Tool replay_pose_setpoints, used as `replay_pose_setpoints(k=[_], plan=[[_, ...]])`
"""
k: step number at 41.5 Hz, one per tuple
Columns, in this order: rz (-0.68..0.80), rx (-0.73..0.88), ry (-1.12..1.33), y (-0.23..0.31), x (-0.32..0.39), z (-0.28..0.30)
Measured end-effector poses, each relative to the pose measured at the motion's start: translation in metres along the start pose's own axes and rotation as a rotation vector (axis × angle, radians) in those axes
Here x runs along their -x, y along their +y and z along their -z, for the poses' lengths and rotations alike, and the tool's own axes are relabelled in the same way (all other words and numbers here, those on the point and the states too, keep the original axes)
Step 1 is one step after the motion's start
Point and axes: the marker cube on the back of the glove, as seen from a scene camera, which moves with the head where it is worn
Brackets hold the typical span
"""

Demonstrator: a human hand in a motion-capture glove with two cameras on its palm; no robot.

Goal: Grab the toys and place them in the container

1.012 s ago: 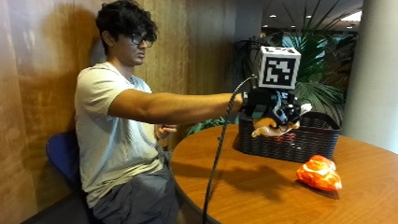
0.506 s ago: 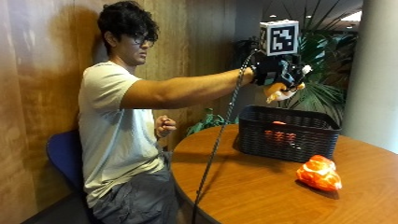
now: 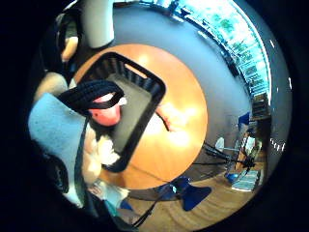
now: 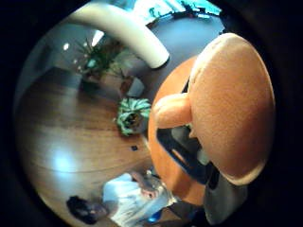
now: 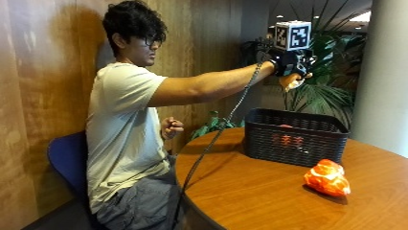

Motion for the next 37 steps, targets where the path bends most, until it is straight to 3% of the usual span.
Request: replay_pose_setpoints(k=[10, 24, 37], plan=[[0.030, 0.056, 0.033, -0.022, 0.024, -0.025], [-0.117, 0.237, 0.096, -0.025, 0.019, -0.044], [-0.115, 0.285, 0.122, -0.013, 0.010, -0.046]])
